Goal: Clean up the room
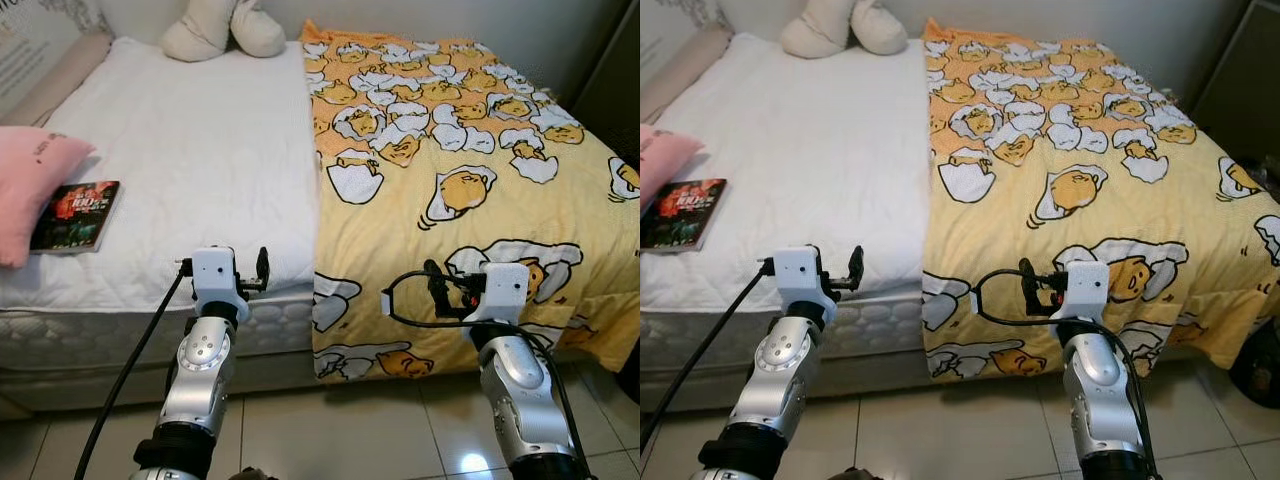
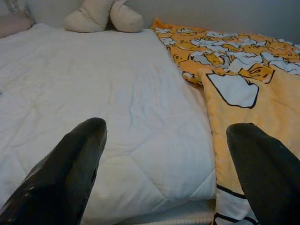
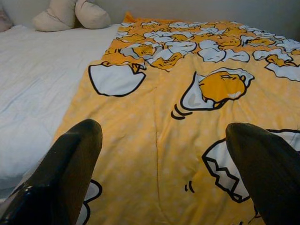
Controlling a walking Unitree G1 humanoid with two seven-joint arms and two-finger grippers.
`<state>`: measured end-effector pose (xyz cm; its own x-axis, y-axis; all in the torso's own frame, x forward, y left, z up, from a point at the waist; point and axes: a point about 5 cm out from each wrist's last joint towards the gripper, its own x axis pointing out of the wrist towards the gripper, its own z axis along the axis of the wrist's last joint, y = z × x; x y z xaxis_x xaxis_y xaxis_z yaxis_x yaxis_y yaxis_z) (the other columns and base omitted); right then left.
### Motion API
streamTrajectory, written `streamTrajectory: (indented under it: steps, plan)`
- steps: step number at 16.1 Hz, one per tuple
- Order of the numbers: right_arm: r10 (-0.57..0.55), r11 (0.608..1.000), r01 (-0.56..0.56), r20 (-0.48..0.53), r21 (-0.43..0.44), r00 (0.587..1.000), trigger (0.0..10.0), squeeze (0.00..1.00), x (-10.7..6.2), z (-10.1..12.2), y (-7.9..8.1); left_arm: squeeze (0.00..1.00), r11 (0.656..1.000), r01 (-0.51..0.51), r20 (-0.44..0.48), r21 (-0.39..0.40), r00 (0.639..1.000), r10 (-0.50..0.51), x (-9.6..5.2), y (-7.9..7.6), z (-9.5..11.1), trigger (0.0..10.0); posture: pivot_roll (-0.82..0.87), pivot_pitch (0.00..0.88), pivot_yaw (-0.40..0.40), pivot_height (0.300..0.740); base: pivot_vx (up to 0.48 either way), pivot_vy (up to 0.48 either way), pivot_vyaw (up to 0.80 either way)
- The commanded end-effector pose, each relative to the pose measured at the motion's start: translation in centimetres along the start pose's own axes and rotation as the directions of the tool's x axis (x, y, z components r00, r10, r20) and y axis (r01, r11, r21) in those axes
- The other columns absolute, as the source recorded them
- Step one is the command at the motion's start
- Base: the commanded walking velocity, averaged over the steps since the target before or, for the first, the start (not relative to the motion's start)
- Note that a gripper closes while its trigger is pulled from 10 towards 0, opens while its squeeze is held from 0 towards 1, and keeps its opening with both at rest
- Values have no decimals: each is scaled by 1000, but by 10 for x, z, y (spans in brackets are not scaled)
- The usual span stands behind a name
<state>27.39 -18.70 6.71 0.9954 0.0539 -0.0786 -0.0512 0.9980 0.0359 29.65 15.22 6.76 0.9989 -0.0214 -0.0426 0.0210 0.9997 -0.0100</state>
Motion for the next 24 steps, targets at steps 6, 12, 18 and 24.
streamTrajectory:
  steps: [6,12,18,24]
  plan:
    - [29,993,-30,-17,-110,999,10000,0,6,1,8,0,998,64,12,23,998,-64,10,-17,8,10000,-55,0,1,740,387,0,0]
    - [38,994,-36,9,-106,999,10000,0,8,6,12,0,996,35,32,-80,999,-32,17,-24,14,10000,-64,0,-3,740,472,0,0]
    - [47,993,-47,-6,-112,999,10000,0,3,3,15,0,997,48,44,-64,998,-46,18,-25,18,10000,-60,0,1,740,472,0,-406]
    - [51,991,-54,-29,-124,998,10000,0,-2,-1,14,0,998,-60,-182,19,981,62,31,3,-7,10000,-69,0,-9,740,79,0,-411]
